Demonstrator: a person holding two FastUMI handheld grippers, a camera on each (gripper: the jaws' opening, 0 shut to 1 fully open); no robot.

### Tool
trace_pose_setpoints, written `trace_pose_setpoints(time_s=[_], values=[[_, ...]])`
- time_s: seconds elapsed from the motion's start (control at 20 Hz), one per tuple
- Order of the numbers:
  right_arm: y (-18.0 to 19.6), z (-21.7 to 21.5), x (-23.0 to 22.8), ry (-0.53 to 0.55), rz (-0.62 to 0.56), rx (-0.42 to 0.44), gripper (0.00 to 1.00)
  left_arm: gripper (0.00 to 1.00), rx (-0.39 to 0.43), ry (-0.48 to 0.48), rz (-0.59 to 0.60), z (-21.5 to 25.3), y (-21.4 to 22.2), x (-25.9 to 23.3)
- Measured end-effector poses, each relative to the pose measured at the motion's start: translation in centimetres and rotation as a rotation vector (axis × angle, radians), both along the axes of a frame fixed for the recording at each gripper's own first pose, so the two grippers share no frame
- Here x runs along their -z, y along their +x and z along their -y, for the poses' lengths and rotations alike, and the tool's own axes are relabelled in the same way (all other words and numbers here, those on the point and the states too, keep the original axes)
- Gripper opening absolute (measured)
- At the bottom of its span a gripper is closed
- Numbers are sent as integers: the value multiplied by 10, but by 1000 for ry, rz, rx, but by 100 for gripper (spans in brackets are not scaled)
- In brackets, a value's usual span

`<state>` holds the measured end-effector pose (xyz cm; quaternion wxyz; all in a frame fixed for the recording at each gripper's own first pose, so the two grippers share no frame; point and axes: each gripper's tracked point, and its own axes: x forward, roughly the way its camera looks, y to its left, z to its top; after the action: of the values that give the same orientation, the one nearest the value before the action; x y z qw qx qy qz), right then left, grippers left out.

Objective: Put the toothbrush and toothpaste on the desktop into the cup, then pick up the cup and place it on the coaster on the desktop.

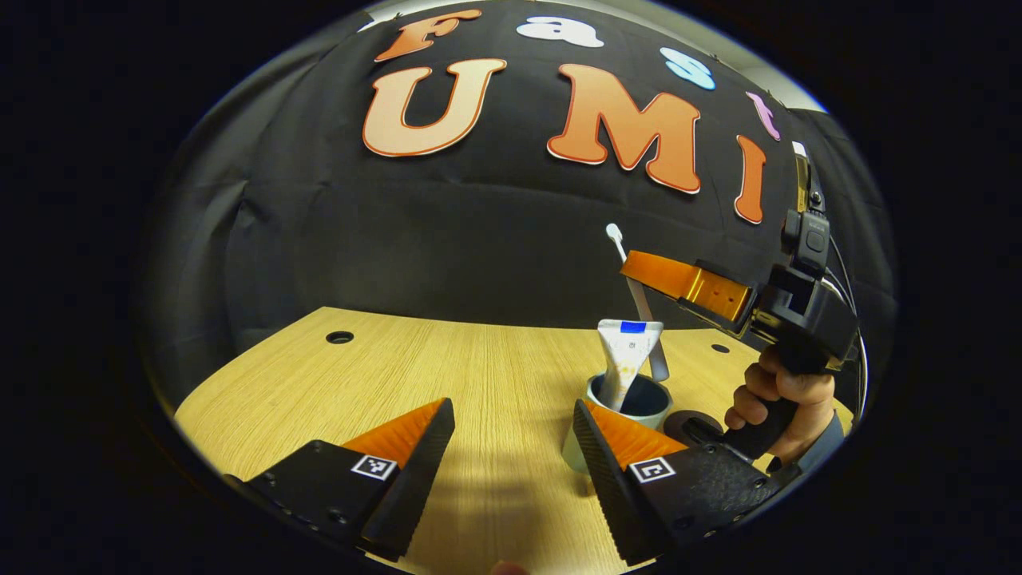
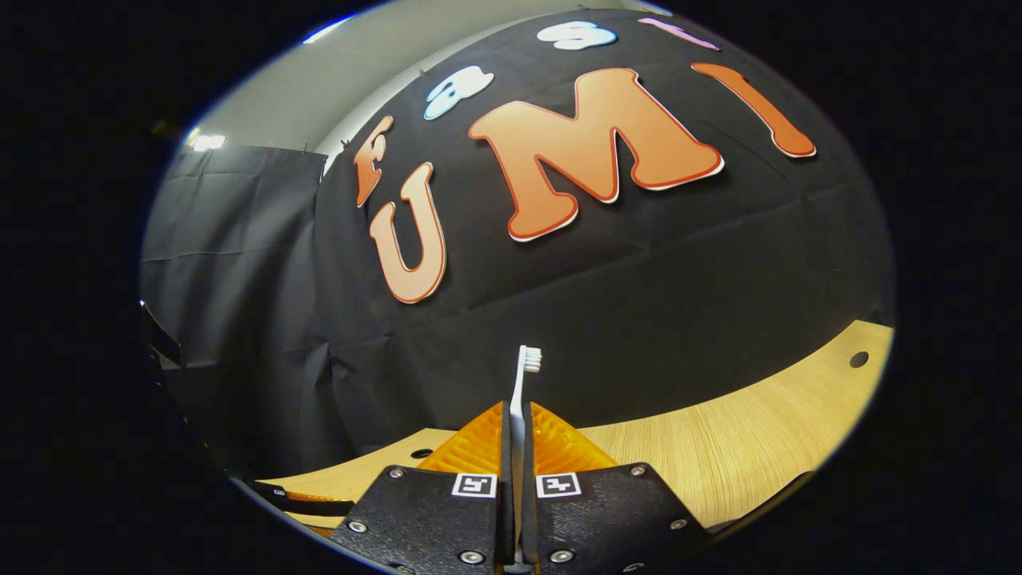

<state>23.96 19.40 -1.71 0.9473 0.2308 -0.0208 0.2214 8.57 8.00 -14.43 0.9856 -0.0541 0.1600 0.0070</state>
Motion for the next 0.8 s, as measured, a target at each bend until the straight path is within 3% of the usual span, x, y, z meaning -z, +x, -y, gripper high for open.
trace_pose_setpoints(time_s=[0.8], values=[[-21, 12, 3, -12, 31, -14, 9, 90, -2, -25, -56, 10, -17, 18]])
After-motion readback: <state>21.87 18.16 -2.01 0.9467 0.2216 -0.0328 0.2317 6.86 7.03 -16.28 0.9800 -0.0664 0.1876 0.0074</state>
